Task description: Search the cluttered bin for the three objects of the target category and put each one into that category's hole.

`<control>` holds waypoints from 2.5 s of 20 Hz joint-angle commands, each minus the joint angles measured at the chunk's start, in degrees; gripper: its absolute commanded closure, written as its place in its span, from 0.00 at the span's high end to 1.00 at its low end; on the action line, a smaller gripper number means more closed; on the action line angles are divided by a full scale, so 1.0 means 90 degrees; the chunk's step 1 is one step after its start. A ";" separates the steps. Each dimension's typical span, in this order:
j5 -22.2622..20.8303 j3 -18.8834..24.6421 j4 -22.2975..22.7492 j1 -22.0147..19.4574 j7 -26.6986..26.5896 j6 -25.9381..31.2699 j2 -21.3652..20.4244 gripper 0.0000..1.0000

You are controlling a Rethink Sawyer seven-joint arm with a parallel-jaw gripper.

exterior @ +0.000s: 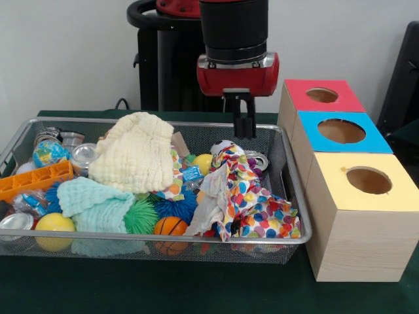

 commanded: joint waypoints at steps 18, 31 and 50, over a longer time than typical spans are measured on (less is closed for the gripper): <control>-0.1202 0.0470 -0.0456 0.0013 0.0175 0.0982 0.0106 1.00; -0.1219 0.0453 -0.0428 0.0025 0.0222 0.1105 -0.0019 1.00; -0.1315 0.0453 -0.0508 0.0001 0.0246 0.1106 0.0044 1.00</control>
